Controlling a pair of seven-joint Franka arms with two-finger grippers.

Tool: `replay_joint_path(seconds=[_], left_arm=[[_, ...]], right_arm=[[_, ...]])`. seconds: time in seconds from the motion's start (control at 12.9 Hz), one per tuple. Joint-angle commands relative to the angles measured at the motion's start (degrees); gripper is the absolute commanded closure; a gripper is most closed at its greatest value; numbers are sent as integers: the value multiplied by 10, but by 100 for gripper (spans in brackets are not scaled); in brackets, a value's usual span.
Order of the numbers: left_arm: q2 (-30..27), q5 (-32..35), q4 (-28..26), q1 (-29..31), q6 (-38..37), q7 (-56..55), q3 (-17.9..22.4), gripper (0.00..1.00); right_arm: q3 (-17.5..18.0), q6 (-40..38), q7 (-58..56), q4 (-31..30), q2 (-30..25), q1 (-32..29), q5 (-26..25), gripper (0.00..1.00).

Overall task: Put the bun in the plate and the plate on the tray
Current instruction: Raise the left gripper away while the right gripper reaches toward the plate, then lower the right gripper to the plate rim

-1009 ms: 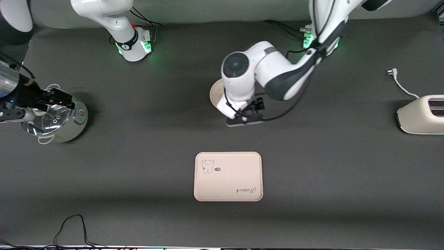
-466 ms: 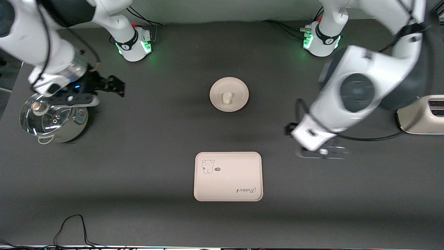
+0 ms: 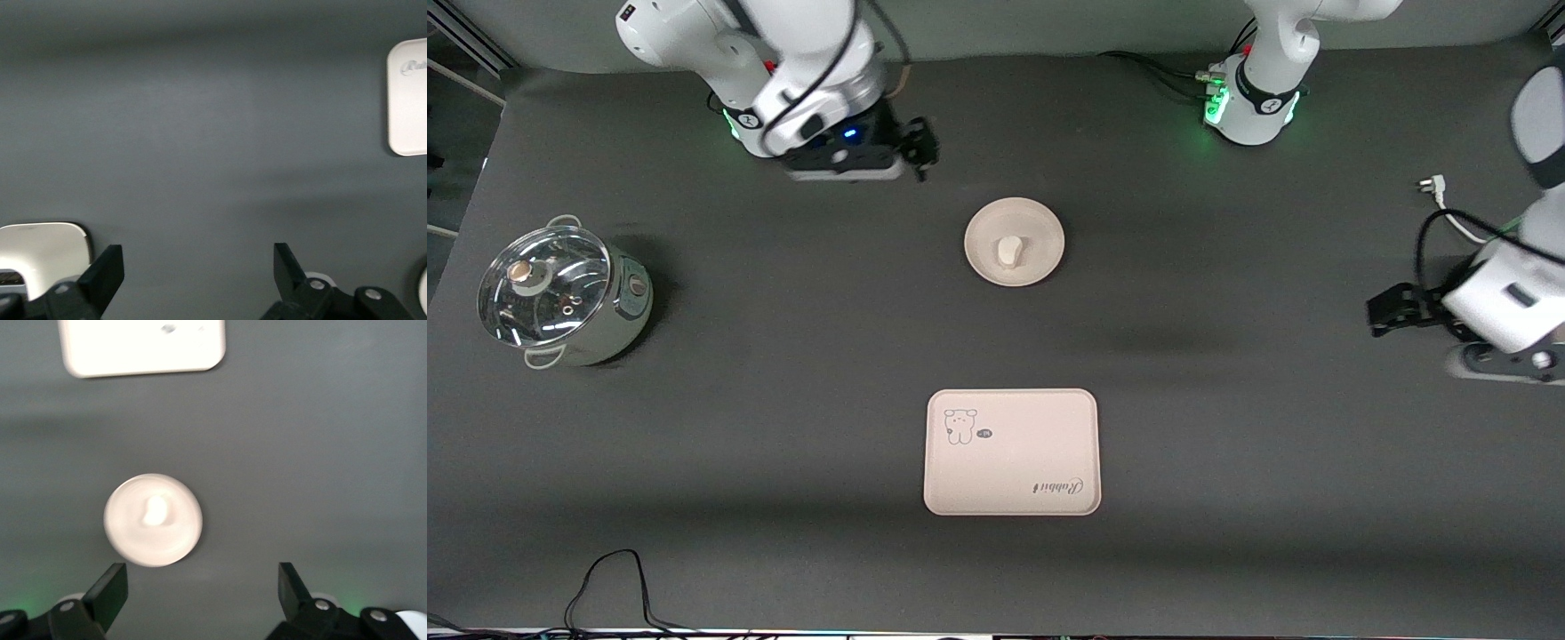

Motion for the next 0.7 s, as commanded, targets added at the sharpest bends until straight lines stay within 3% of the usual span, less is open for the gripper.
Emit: replay_joint_path(seconds=[0.0, 0.23, 0.47, 0.62], left_arm=[[-103, -4, -131, -14, 54, 9, 22, 0], [-108, 1, -127, -10, 54, 35, 45, 0], [-107, 1, -122, -8, 50, 49, 46, 0], [-107, 1, -121, -8, 39, 48, 46, 0]], right_arm=[[-9, 18, 11, 20, 29, 32, 22, 0], [-9, 66, -22, -19, 27, 38, 57, 0], [-9, 154, -72, -129, -2, 25, 76, 0], [-9, 264, -97, -223, -10, 26, 112, 0]])
